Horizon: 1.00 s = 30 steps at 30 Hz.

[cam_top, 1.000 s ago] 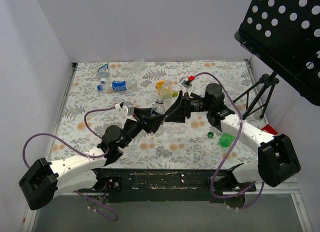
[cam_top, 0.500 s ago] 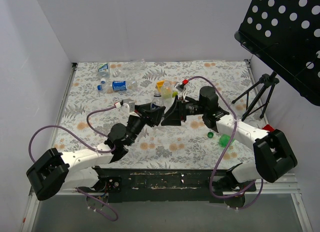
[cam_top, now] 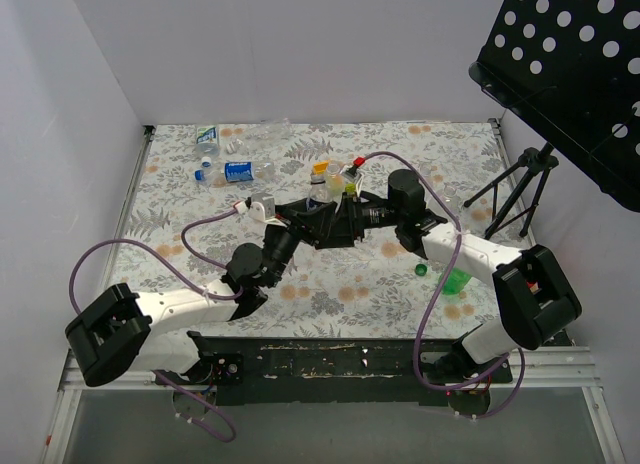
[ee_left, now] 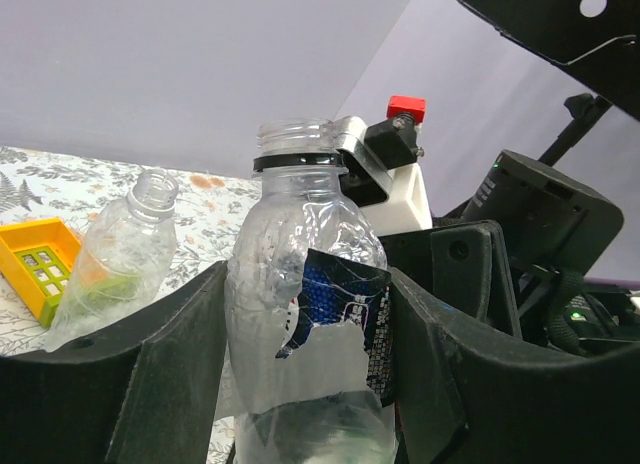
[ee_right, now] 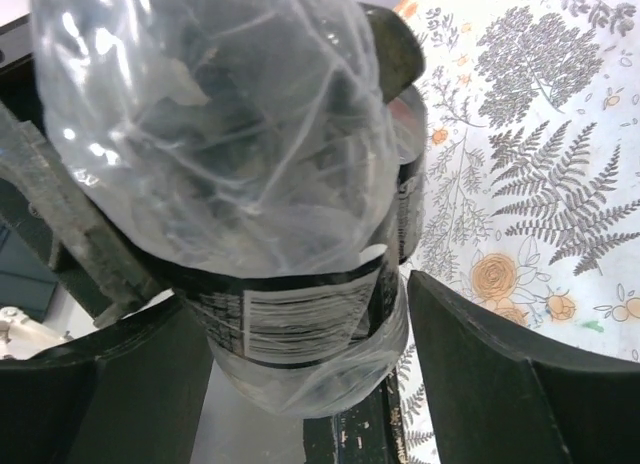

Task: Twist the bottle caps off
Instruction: Place the plastic bottle at the center of the board.

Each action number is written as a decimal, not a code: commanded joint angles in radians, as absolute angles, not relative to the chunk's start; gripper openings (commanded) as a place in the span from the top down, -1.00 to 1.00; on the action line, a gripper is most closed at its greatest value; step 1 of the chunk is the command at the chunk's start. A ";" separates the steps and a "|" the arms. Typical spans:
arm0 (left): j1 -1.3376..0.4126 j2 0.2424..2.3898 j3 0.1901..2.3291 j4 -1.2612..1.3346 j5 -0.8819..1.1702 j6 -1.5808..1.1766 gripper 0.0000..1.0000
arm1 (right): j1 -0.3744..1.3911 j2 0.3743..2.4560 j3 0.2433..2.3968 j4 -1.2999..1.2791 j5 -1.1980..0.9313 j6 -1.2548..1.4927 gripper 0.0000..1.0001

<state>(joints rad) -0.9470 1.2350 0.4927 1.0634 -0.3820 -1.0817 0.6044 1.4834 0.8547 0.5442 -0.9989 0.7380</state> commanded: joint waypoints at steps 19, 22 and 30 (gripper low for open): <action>-0.901 0.907 0.566 0.535 -0.338 -1.222 -0.96 | 0.603 1.371 0.842 0.356 -0.974 0.345 0.73; -0.758 0.861 0.639 0.337 -0.099 -1.322 -0.96 | 0.604 1.364 0.850 0.289 -0.963 0.258 0.73; -0.607 1.021 0.966 -0.081 0.362 -1.293 -0.96 | 0.604 1.377 0.876 0.227 -0.963 0.212 0.75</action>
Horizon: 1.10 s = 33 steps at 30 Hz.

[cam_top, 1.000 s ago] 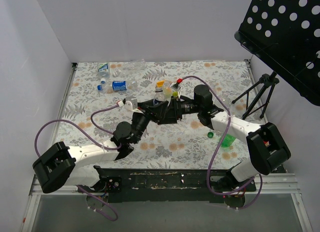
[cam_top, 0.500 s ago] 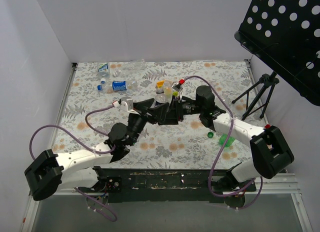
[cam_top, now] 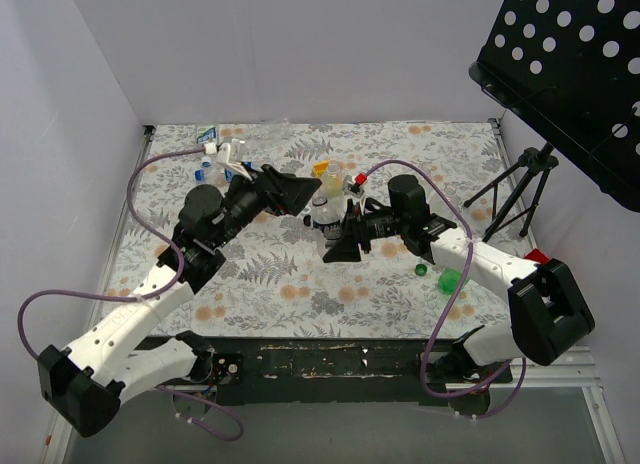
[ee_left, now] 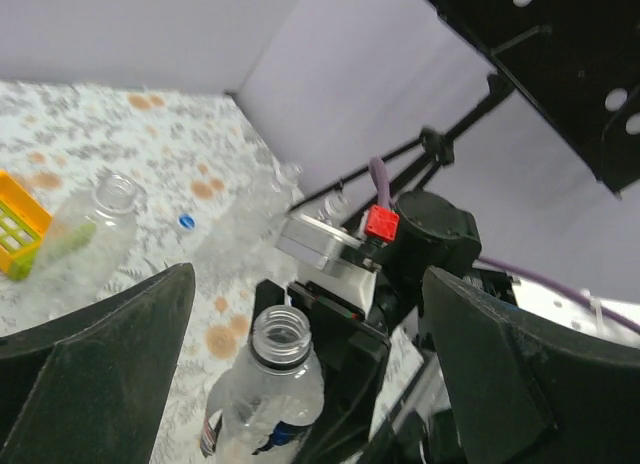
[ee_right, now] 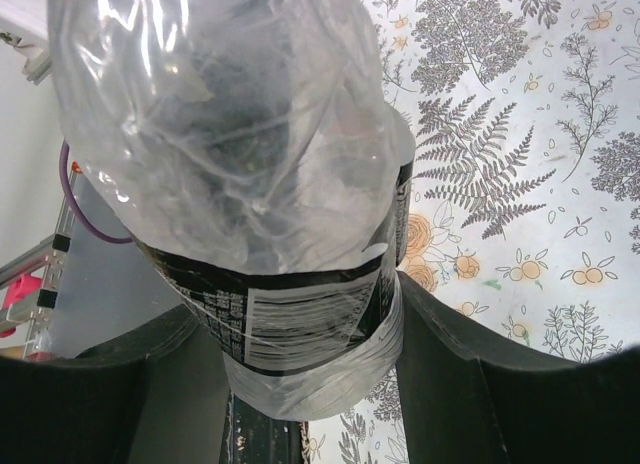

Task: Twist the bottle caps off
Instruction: Place the plastic bottle at the center of the board.

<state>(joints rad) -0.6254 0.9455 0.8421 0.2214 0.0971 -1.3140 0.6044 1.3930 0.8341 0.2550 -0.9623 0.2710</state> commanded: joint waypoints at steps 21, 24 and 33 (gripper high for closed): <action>-0.603 1.152 1.097 -0.201 0.380 -1.190 -0.20 | 0.606 1.385 0.877 0.222 -0.982 0.213 0.76; -0.603 1.147 1.091 -0.176 0.370 -1.201 -0.17 | 0.606 1.384 0.877 0.222 -0.982 0.215 0.77; -0.603 1.158 1.098 -0.181 0.368 -1.193 0.43 | 0.609 1.382 0.873 0.218 -0.983 0.209 0.78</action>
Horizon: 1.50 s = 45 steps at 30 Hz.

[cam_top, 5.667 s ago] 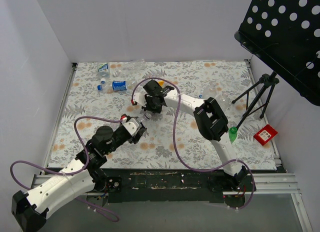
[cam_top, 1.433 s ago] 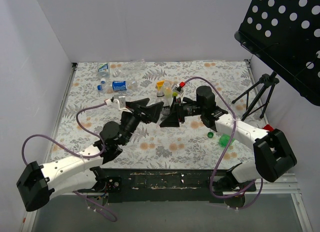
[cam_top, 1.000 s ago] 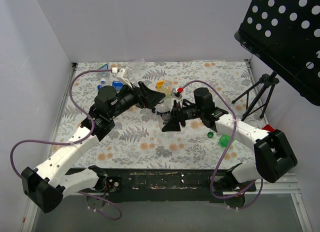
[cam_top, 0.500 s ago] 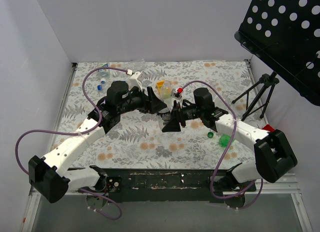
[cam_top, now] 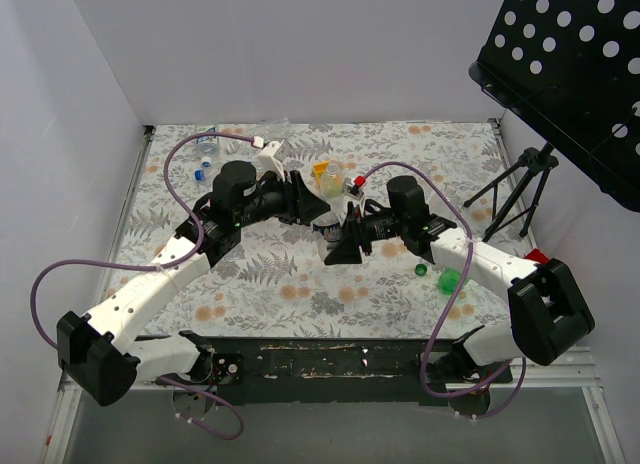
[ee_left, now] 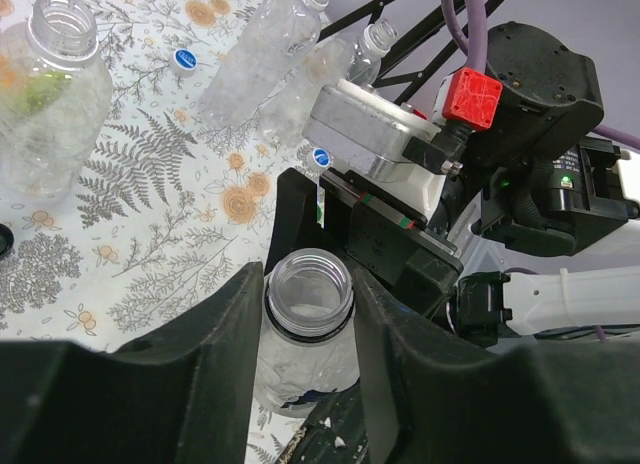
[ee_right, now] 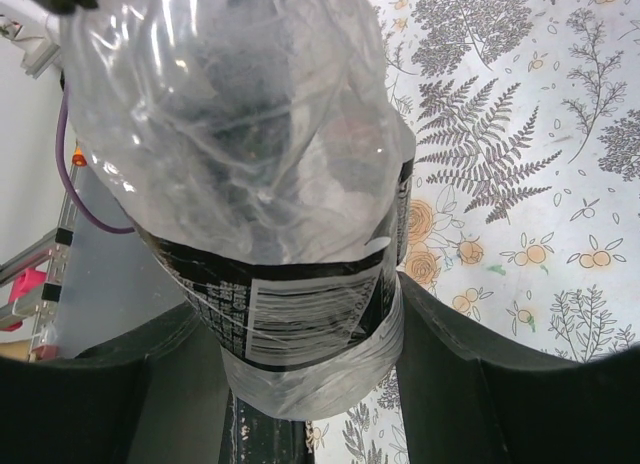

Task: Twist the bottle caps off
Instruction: Place the plastic bottle at the center of the board.

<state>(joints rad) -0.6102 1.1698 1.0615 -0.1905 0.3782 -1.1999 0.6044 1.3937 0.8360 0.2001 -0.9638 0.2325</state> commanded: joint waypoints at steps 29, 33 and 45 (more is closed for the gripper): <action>-0.588 1.081 0.920 -0.006 -0.087 -0.845 1.00 | 0.382 1.197 0.948 -0.363 -1.066 -0.592 -0.89; -0.577 1.185 0.902 0.184 -0.120 -0.769 1.00 | 0.357 1.132 0.907 -0.362 -1.061 -0.615 -0.92; -0.525 1.534 0.946 0.498 -0.114 -0.669 1.00 | 0.321 1.085 0.862 -0.313 -1.134 -0.577 -0.94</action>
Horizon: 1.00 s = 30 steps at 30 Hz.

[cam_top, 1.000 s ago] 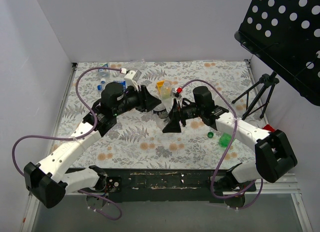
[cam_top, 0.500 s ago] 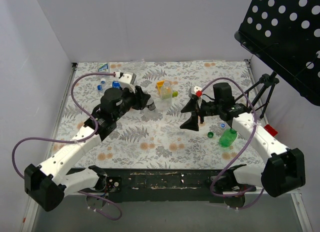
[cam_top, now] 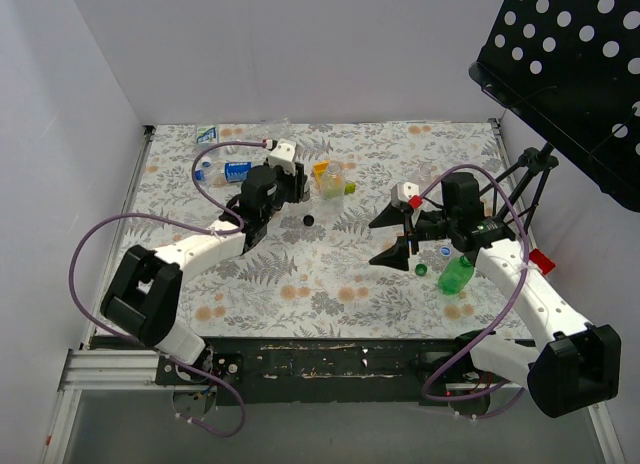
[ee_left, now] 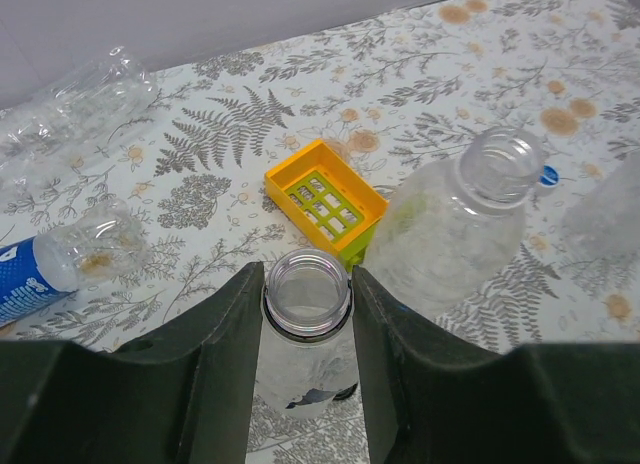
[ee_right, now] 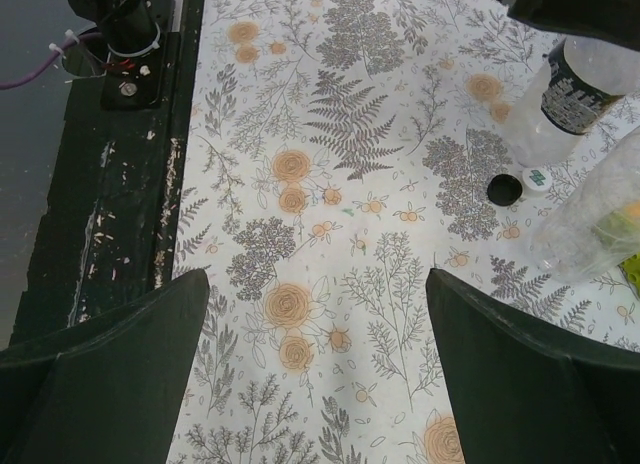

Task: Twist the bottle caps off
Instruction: Place the plastic bottle at the center of the board.

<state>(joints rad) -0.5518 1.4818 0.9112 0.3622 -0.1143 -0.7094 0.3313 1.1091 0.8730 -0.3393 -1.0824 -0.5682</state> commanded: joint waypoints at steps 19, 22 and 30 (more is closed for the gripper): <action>-0.483 1.744 1.055 0.557 -0.089 -0.715 1.00 | 0.301 1.062 0.825 -0.262 -1.177 -0.528 -0.96; -0.482 1.767 1.063 0.552 -0.090 -0.713 1.00 | 0.296 1.051 0.816 -0.252 -1.184 -0.519 -0.96; -0.482 1.801 1.071 0.540 -0.080 -0.710 0.69 | 0.287 1.042 0.796 -0.221 -1.204 -0.485 -0.96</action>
<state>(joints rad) -0.4862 1.8088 1.0397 0.5529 -0.0891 -0.7136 0.2935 1.0679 0.8017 -0.2676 -1.1660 -0.5060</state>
